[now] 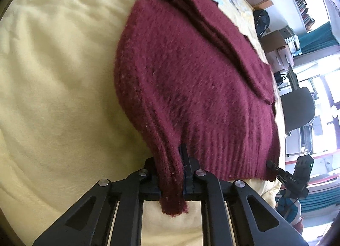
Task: Fold small clothes
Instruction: 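Lift the hem with both grippers and fold it over toward the collar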
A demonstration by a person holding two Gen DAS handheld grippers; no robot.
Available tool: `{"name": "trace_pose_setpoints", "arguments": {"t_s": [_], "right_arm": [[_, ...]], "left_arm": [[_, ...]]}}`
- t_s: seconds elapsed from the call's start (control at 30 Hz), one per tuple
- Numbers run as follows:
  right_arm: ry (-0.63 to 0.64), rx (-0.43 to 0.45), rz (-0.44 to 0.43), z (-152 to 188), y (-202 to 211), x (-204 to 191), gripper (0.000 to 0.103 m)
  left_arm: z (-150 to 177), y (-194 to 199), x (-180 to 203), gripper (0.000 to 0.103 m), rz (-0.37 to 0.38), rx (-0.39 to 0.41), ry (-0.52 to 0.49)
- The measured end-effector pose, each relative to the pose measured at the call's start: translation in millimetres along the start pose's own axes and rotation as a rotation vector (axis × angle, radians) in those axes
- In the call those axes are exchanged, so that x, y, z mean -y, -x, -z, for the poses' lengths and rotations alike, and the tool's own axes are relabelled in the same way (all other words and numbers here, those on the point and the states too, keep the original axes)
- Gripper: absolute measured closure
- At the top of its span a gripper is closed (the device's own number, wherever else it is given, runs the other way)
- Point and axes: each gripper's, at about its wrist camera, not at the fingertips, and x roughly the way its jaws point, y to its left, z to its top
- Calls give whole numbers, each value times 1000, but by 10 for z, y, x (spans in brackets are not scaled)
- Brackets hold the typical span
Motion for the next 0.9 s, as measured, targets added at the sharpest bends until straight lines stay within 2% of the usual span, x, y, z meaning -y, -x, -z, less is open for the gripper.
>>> {"name": "trace_pose_setpoints", "arguments": {"t_s": [0.3, 0.6, 0.77, 0.9], "right_arm": [[-5, 106, -88, -343, 364, -94, 92], [-6, 252, -112, -1174, 599, -308, 92], [-41, 302, -91, -1698, 548, -296, 92], [-65, 310, -69, -2023, 360, -310, 92]], "left_arm": [[-332, 345, 372, 94, 72, 91, -73], [-1107, 608, 773, 94, 118, 216, -133], [-1525, 560, 846, 94, 99, 255, -155], [-1880, 387, 871, 94, 77, 273, -155]]}}
